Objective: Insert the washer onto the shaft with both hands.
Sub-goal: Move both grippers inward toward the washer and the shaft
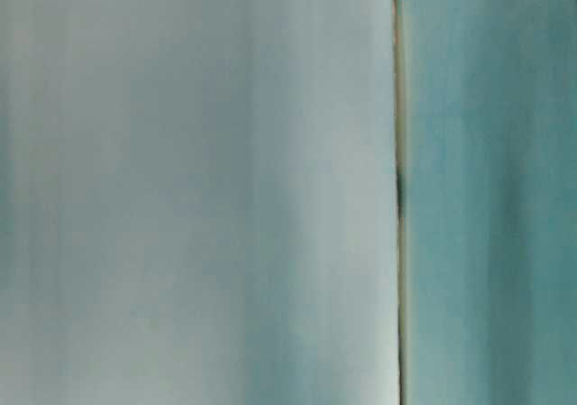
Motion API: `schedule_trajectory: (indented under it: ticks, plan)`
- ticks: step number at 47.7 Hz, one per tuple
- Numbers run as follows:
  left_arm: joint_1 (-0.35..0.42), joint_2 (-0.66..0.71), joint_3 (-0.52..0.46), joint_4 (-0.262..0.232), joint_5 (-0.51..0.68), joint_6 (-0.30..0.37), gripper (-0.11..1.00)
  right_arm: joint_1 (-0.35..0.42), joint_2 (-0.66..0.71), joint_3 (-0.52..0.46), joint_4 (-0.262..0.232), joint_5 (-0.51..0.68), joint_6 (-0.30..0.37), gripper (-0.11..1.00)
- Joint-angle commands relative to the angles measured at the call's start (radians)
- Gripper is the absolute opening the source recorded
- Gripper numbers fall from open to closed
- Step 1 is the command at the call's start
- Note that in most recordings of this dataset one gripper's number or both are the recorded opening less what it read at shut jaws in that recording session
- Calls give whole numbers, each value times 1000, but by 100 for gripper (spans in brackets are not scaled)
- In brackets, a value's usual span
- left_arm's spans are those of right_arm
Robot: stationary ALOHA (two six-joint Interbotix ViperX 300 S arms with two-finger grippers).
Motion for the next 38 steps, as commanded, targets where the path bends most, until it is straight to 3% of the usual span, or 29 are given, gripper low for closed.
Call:
schedule_trajectory:
  ticks: [1,4,8,21,31,38]
  plan:
    - [18,51,-44,11,14,-25,3,8,14,5,6,3,3,0]
    - [18,80,-69,11,28,-43,3,6,6,5,28,43,11,2]
    - [21,109,-101,11,54,-51,3,6,-21,-6,49,127,32,-5]
    - [31,127,-158,11,195,-55,3,-28,-91,-43,49,357,80,-10]
    - [31,199,-227,12,359,-48,3,-41,25,-86,49,471,137,-10]
    - [26,298,-275,14,410,-58,3,-32,153,-121,49,512,160,-10]
